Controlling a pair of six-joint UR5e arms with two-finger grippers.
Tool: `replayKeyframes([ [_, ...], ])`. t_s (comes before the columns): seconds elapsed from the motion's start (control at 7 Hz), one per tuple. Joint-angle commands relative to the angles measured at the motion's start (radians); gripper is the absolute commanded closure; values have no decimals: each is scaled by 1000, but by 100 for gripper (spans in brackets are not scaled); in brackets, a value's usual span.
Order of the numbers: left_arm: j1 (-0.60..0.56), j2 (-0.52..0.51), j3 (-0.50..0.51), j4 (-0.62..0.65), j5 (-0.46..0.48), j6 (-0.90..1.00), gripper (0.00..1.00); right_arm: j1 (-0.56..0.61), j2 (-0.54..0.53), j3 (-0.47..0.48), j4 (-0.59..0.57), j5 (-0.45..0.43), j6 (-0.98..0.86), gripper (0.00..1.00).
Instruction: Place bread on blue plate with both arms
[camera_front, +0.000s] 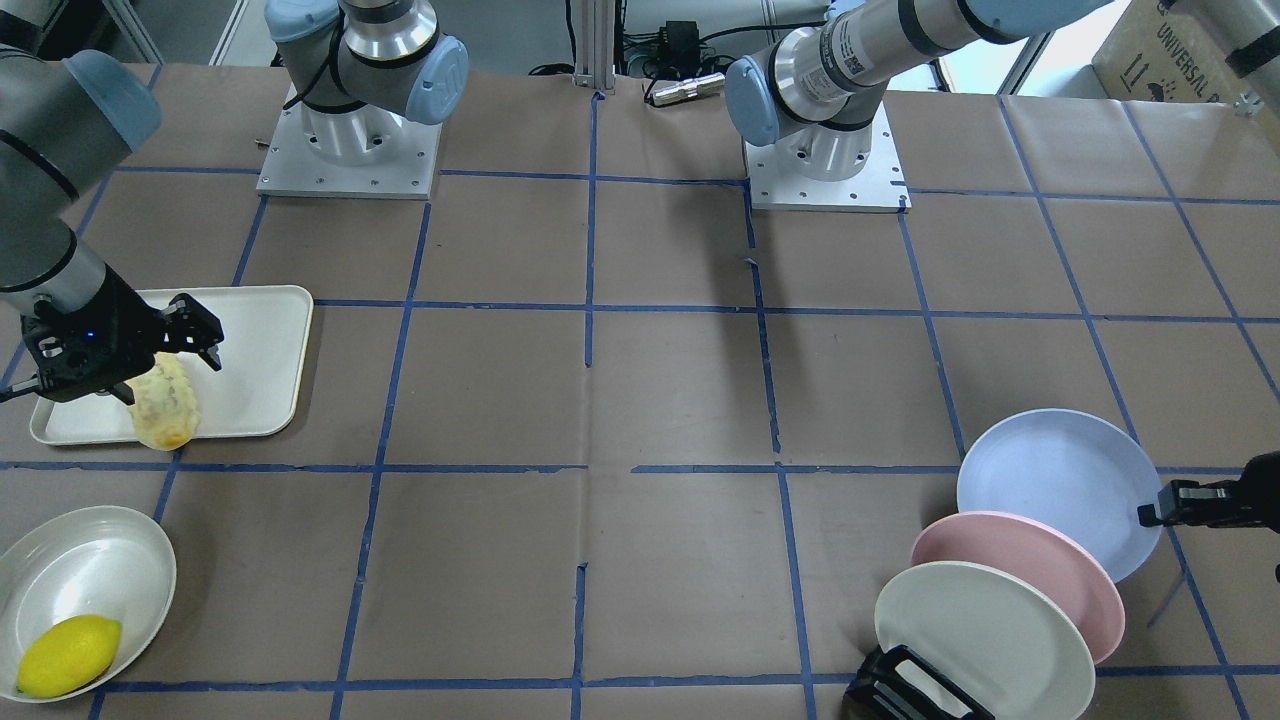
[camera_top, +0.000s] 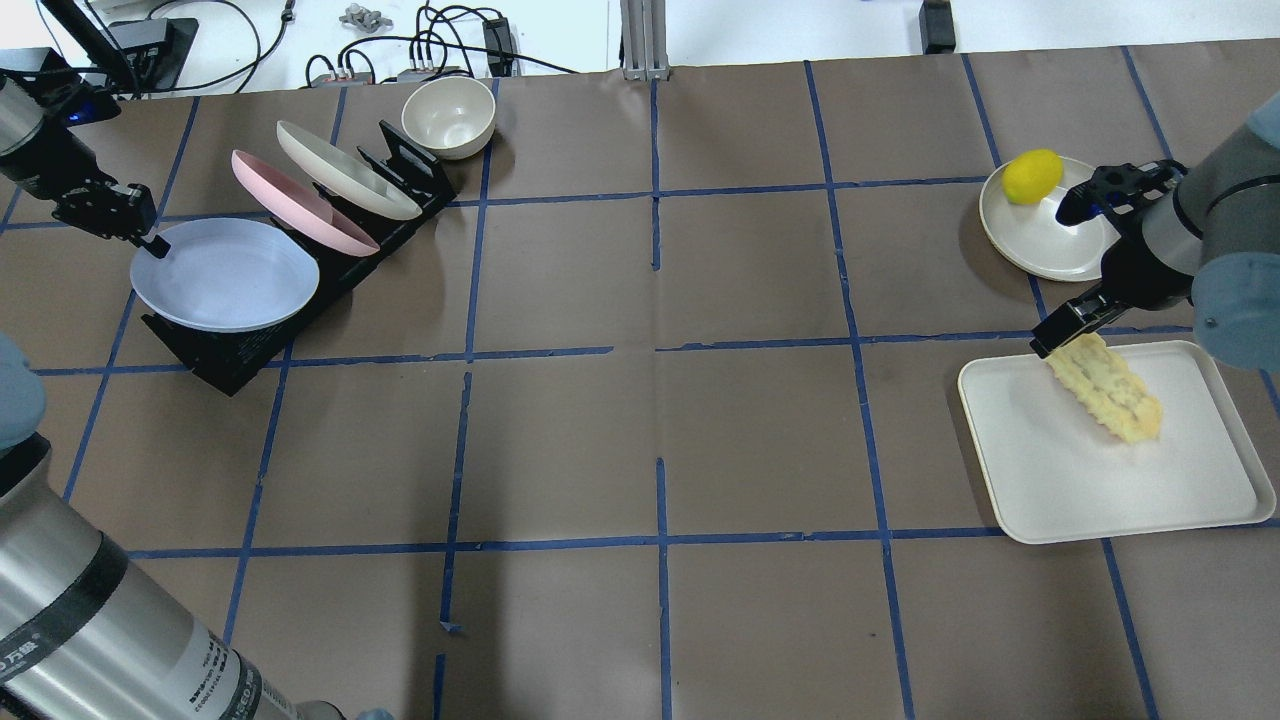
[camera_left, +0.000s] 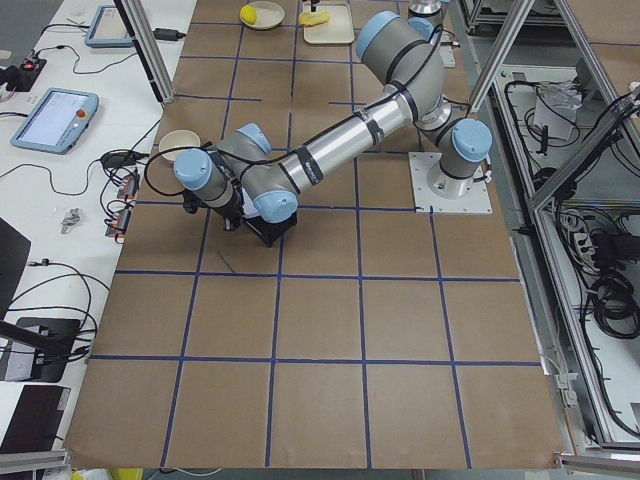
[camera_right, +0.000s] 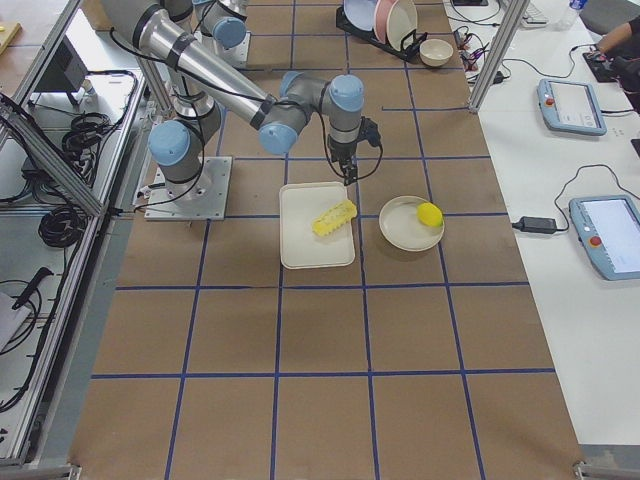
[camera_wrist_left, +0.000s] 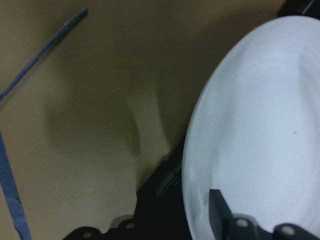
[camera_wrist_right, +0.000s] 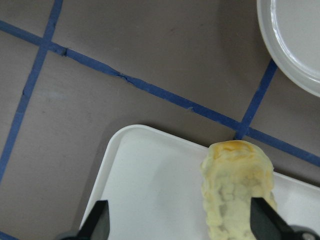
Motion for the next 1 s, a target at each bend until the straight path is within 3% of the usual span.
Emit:
replayKeyframes([
  [0.0, -30, 112, -38, -81, 5, -7, 85, -44, 93, -1, -98, 0, -121, 1],
  [0.57, -261, 366, -304, -84, -9, -258, 85, -77, 172, 2, -129, 2, -136, 4],
  [0.86, -428, 374, -353, -57, -39, -300, 85, -77, 172, 5, -128, -6, -130, 40],
])
